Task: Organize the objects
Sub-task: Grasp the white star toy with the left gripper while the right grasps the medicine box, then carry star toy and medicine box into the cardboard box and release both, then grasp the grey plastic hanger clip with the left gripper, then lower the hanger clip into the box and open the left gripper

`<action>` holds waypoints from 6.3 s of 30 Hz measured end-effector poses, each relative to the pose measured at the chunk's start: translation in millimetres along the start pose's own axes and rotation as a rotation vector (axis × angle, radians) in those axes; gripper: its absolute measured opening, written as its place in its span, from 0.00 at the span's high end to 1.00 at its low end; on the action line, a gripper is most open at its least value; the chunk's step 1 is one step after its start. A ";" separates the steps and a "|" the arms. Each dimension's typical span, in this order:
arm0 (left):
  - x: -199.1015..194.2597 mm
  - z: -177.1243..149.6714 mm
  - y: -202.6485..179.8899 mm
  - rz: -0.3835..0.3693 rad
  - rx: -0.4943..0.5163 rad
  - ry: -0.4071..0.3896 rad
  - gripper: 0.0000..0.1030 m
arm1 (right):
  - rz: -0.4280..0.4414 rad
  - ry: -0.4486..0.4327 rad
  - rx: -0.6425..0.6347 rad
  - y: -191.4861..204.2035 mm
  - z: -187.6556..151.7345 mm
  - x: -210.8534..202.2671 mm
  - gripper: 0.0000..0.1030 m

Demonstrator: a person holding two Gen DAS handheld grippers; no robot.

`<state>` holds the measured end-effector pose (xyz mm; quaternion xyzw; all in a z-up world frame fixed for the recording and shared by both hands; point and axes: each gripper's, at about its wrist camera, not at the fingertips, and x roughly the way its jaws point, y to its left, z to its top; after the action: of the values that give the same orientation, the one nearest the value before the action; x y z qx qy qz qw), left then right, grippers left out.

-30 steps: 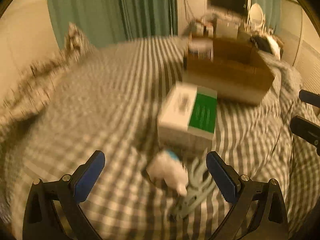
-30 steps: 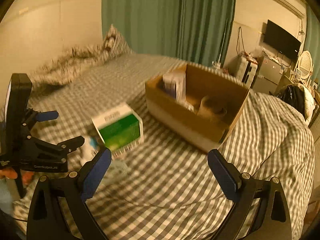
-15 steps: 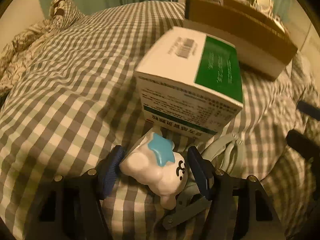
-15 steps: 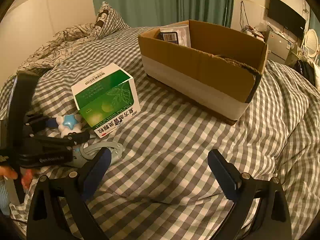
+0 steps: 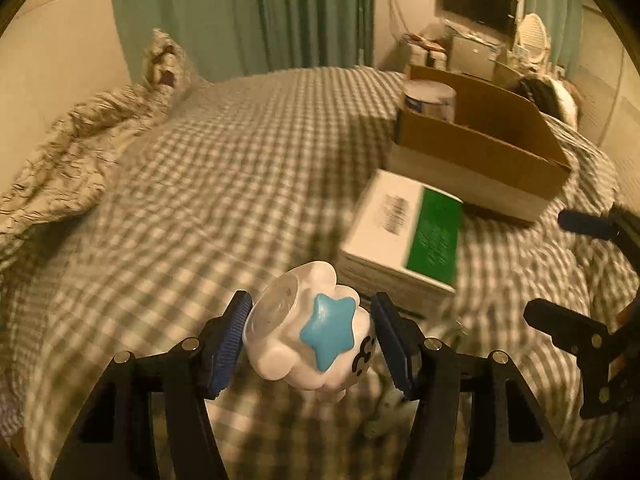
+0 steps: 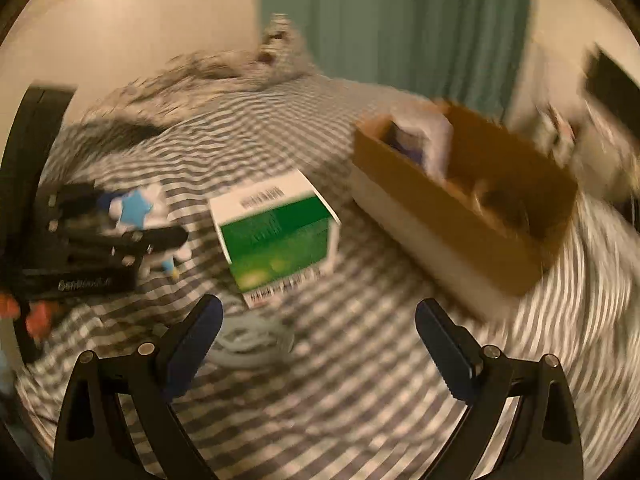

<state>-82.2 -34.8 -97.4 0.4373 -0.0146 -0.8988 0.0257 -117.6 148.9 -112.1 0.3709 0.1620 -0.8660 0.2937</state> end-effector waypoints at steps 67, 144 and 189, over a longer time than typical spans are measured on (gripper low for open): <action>-33.9 151.4 -119.6 -0.212 0.239 -0.228 0.39 | -0.324 -0.184 0.122 -102.5 72.9 -123.9 0.07; 94.0 -57.4 -92.4 -0.246 0.292 0.214 0.08 | -0.255 0.132 0.272 -34.5 -73.6 -10.1 0.00; -45.5 162.7 -134.0 -0.314 0.233 -0.191 0.88 | -0.384 -0.172 0.328 -128.4 29.2 -136.7 0.00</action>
<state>-186.7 102.3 32.2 0.3473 -0.0527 -0.9213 -0.1667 -138.9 286.9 16.4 0.3011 0.0612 -0.9489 0.0726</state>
